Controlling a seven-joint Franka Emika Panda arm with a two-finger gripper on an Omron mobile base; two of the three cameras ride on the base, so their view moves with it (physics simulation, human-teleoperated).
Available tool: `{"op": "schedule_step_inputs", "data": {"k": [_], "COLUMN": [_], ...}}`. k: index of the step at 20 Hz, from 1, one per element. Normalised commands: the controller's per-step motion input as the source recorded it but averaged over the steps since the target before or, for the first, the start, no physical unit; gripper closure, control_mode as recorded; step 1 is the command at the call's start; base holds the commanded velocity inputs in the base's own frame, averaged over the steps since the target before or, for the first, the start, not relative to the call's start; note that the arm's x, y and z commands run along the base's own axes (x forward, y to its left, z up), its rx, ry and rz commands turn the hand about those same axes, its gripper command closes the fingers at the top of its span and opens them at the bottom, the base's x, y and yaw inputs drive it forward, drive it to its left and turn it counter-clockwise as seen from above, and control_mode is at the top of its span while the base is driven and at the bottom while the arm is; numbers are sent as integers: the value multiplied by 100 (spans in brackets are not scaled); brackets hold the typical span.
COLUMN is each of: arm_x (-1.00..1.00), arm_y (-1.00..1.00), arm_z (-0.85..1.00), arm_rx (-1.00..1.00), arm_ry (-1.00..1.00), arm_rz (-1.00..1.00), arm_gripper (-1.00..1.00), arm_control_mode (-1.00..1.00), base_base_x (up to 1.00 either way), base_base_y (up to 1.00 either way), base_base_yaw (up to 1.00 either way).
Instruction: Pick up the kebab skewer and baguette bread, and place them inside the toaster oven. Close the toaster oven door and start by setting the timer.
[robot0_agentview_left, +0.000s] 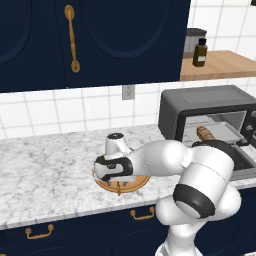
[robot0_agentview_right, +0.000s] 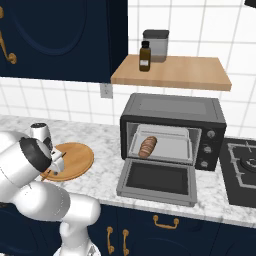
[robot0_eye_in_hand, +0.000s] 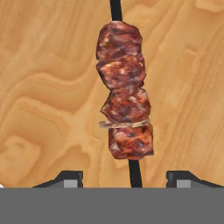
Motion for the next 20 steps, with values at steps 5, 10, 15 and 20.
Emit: {"op": "schedule_step_inputs", "data": {"k": [5,10,15,20], "arm_x": [-1,-7,-44,-60], "arm_y": [-13,-49,-88,-100], "arm_z": [-10,27,97,97], "arm_rx": [0,5,8,1], "arm_ry": [0,-5,-3,-1], "arm_rz": [0,0,0,2], "arm_gripper": [100,100,100,100], "arm_control_mode": [-100,-100,-100,-100], "base_base_x": [0,0,0,0], "base_base_y": [0,0,0,0], "base_base_yaw": [0,0,0,0]}}
